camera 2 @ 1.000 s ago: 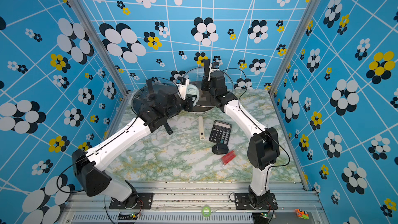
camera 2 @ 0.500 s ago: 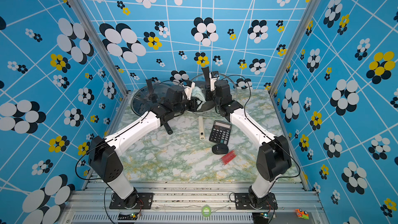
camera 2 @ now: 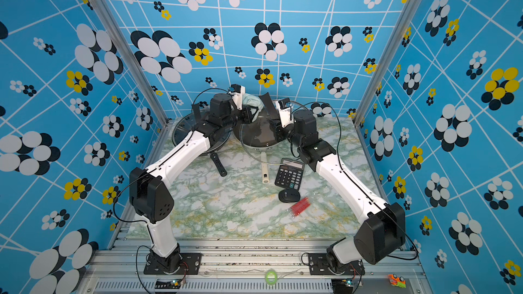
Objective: Wipe the pot lid with a cloth
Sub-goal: Wipe the pot lid.
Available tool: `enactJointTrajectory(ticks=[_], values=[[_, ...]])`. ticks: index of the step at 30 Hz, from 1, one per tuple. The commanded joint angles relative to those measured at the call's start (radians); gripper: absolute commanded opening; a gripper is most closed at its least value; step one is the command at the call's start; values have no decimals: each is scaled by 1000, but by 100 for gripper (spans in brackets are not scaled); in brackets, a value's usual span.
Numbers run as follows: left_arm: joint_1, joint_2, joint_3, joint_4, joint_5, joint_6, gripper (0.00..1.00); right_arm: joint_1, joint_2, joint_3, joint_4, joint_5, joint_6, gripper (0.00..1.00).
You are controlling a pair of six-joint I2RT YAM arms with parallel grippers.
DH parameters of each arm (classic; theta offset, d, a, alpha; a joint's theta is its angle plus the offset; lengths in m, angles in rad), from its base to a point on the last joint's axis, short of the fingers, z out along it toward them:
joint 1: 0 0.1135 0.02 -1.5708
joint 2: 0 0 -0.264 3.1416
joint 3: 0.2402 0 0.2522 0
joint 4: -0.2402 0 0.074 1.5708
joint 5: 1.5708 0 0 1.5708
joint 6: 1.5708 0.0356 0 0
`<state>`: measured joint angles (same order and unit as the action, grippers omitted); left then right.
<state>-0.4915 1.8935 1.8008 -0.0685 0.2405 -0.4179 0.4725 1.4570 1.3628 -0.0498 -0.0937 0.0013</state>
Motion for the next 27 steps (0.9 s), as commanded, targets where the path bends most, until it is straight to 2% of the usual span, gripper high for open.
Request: enactJointTrajectory(ticks=[1, 4, 7, 12, 14, 16, 20, 23, 27], values=[[-27, 47, 29, -7, 94, -1, 0, 18, -33, 78, 230, -120, -23, 0], [-47, 49, 35, -17, 116, 0, 0, 18, -7, 83, 259, -62, -21, 0], [-79, 15, 23, -126, 44, 75, 0, 14, 13, 88, 293, 61, -15, 0], [-77, -116, -179, -264, 40, 100, 0, -8, 42, 103, 348, 153, 19, 0], [-88, -164, -248, -302, 75, 108, 0, -19, 54, 109, 362, 169, 33, 0], [-114, -201, -290, -339, 97, 118, 0, -30, 67, 116, 375, 185, 62, 0], [-159, -230, -326, -393, 52, 106, 0, -50, 87, 130, 399, 228, 104, 0], [-155, -250, -365, -365, -16, 71, 0, -57, 90, 131, 409, 207, 110, 0], [-106, -216, -323, -370, -89, 62, 0, -55, 76, 120, 408, 48, 91, 0]])
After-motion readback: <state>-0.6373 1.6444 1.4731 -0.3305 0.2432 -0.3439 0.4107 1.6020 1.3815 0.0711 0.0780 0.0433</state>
